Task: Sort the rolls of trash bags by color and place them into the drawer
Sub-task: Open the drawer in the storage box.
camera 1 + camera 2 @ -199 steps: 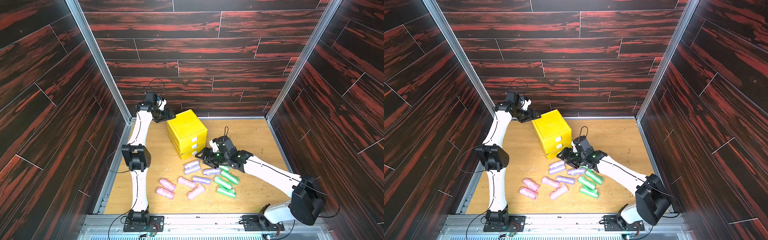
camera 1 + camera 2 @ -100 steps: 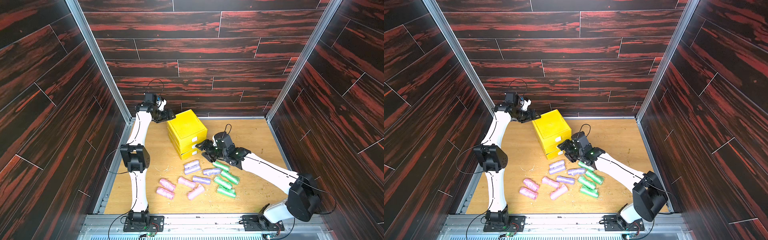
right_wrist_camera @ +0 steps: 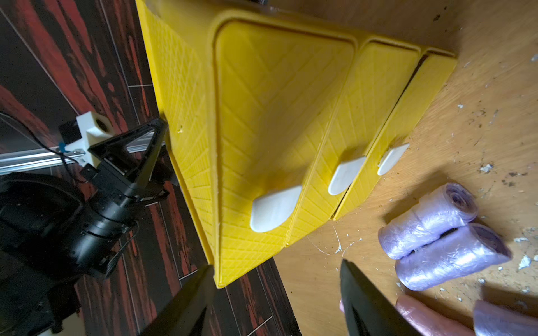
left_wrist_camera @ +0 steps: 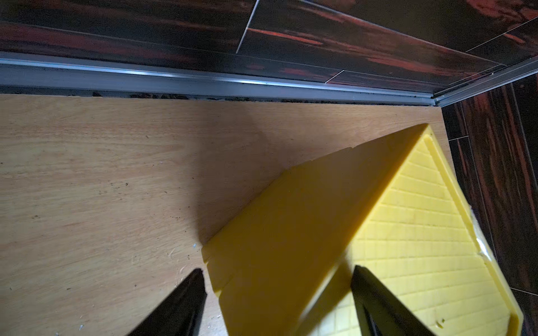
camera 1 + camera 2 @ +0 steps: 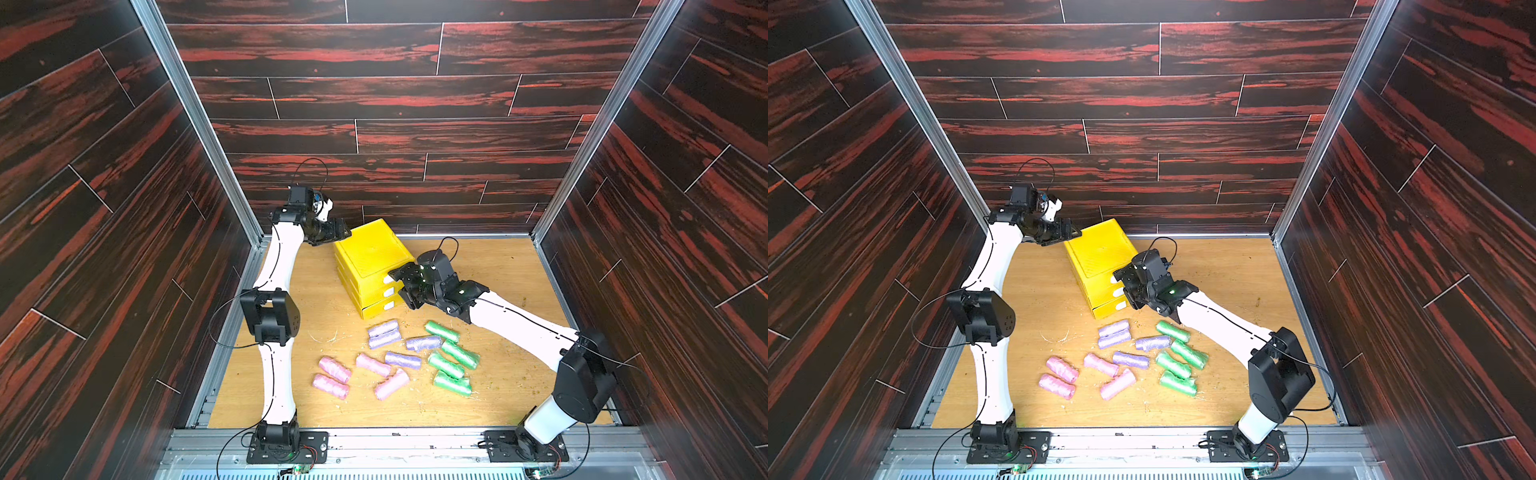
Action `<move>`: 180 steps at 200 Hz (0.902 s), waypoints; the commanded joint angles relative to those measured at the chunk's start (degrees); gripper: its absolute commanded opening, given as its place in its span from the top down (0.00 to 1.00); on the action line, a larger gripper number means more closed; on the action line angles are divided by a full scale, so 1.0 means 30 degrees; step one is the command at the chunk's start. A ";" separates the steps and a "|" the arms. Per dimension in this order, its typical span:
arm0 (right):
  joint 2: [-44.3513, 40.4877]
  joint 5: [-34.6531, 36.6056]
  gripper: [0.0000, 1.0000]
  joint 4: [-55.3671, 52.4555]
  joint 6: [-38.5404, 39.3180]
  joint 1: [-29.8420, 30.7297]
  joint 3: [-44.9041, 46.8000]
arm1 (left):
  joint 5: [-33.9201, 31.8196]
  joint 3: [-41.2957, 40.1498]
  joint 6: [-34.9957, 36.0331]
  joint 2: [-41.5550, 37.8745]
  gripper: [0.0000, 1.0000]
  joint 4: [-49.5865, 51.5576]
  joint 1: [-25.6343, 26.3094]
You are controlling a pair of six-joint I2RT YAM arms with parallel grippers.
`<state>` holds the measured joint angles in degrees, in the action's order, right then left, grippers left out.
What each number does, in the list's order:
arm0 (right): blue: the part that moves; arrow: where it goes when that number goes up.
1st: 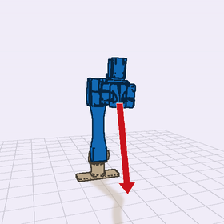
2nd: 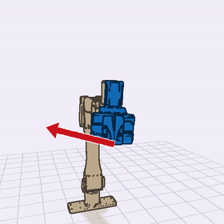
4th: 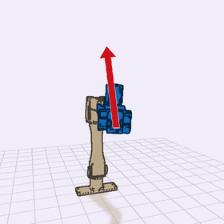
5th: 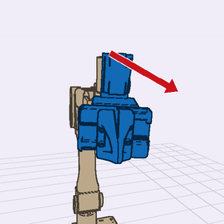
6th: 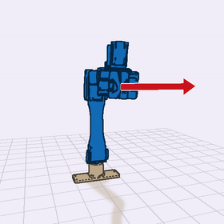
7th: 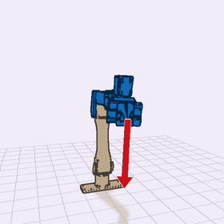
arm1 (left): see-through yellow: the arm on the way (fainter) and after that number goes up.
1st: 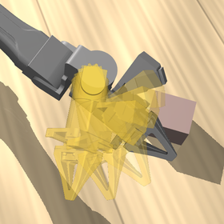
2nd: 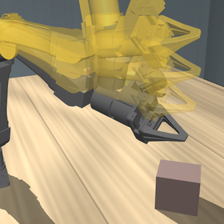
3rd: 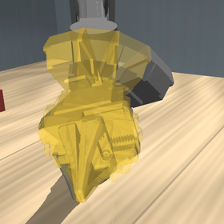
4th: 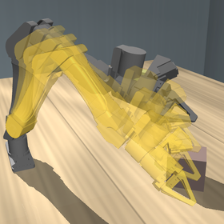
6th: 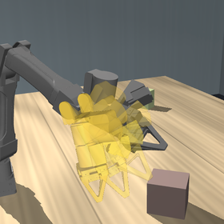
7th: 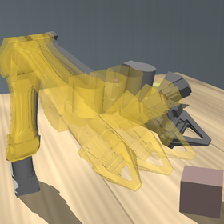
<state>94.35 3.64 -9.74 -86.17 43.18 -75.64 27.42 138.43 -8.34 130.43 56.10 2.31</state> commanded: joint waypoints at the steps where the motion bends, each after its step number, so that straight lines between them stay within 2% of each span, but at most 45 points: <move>1: 0.0454 0.0478 0.28 -0.0972 -0.0339 0.0136 -0.0389 | -0.0970 -0.0572 0.0542 -0.0463 0.18 0.1634 0.0111; 53: 0.0679 0.0731 0.28 -0.1084 -0.0368 0.0351 -0.0384 | -0.1223 -0.0324 0.0536 -0.0293 0.18 0.1786 0.0140; 180: 0.3354 0.1450 0.27 -0.2949 -0.1018 0.0357 -0.3292 | -0.1340 -0.0270 0.0502 -0.0293 0.18 0.1896 0.0257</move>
<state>102.19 6.52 -16.45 -88.31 44.07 -83.29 26.24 138.43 -8.36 130.34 56.05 2.59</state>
